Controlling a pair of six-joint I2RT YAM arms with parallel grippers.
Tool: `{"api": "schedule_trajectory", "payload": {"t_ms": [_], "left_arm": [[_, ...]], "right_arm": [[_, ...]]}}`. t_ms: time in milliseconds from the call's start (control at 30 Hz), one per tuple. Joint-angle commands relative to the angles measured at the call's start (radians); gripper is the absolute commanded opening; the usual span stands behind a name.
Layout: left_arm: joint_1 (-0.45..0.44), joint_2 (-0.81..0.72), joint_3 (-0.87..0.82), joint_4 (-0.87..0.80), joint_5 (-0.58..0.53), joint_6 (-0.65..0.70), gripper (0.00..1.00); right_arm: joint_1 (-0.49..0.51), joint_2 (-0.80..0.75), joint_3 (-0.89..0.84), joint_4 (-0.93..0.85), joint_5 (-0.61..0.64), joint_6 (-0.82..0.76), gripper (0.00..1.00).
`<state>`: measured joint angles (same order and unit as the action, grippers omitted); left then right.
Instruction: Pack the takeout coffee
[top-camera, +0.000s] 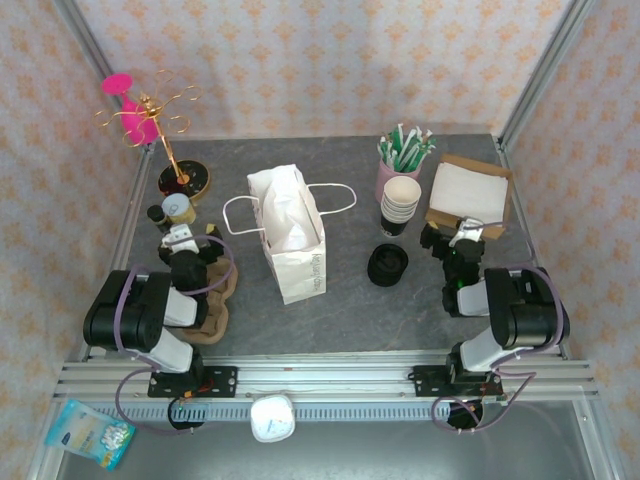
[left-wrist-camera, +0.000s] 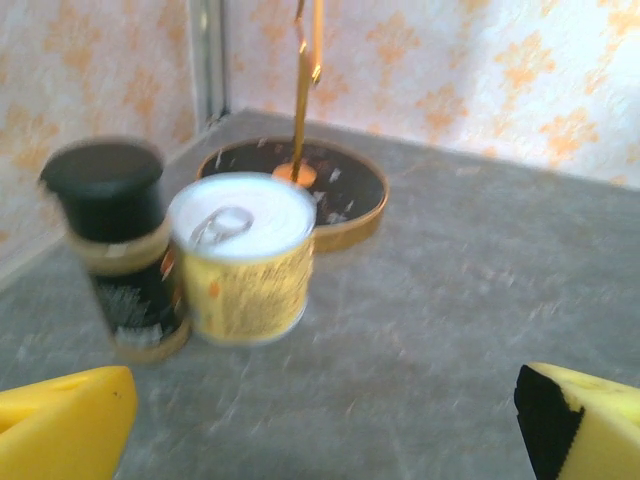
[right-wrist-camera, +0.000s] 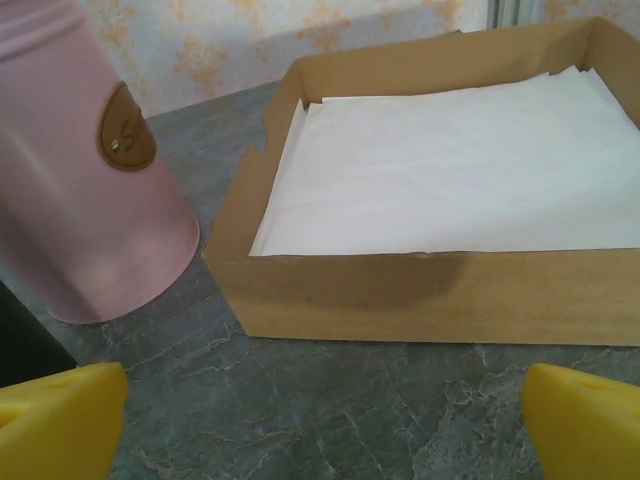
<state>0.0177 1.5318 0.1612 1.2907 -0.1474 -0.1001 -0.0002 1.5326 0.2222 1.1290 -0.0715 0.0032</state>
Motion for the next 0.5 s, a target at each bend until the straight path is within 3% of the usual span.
{"api": "schedule_trajectory", "payload": {"t_ms": [0,467], "left_arm": [[-0.03,0.01,0.029,0.092,-0.046,0.055,0.99],[-0.035,0.005,0.038,0.061,-0.037,0.062,0.99]], "right_arm": [[0.022,-0.014,0.004,0.114,0.025,-0.05,1.0],[0.022,-0.014,0.01,0.101,0.021,-0.049,1.0]]}}
